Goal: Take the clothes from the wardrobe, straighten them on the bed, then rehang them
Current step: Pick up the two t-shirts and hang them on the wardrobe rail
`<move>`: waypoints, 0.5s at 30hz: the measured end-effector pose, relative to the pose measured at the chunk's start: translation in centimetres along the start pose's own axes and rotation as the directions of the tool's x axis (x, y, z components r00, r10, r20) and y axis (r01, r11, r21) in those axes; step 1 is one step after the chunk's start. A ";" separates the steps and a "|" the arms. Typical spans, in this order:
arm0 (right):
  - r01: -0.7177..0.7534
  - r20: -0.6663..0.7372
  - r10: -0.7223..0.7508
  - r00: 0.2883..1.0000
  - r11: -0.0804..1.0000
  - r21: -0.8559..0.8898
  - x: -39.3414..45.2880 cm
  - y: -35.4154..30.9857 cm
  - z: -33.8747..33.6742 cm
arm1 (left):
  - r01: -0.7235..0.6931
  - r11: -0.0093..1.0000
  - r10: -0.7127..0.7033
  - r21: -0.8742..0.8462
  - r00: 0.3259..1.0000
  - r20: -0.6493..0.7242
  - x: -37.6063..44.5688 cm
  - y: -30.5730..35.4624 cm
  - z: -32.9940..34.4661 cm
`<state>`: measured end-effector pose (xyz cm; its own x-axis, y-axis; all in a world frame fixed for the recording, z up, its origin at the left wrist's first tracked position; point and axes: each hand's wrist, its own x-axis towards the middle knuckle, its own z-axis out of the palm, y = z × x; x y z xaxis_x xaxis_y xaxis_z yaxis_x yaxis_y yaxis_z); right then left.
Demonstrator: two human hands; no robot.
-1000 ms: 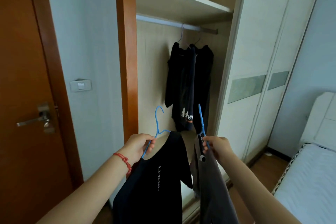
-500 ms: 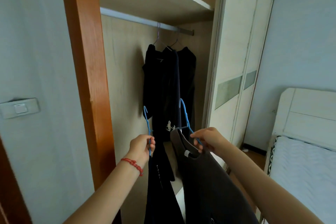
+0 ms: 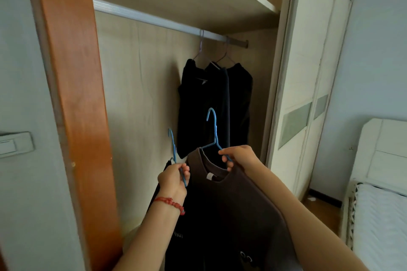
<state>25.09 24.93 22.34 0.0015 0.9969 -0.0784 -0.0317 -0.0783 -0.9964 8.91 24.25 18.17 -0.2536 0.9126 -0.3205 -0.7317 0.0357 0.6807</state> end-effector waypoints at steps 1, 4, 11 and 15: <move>0.008 0.022 -0.008 1.000 1.000 -0.002 1.2 -0.5 0.2 | -0.008 1.000 0.008 -0.020 1.000 -0.001 0.6 0.3 0.6; 0.036 0.110 -0.039 0.993 0.999 0.023 4.9 -2.3 0.8 | -0.048 0.994 0.046 -0.099 0.999 -0.020 2.7 1.0 2.3; 0.092 0.255 -0.116 0.960 0.990 0.105 13.1 -7.7 1.5 | -0.248 0.948 0.240 -0.197 0.969 -0.064 7.6 4.2 7.4; 0.135 0.346 -0.188 0.919 0.976 0.171 15.9 -12.1 1.3 | -0.395 0.919 0.394 0.000 0.917 -0.065 8.2 7.4 10.5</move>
<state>24.18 41.68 33.18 -0.3388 0.9324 0.1263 -0.2013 0.0593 -0.9777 8.00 36.28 27.48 -0.5625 0.8240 -0.0684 -0.5720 -0.3281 0.7517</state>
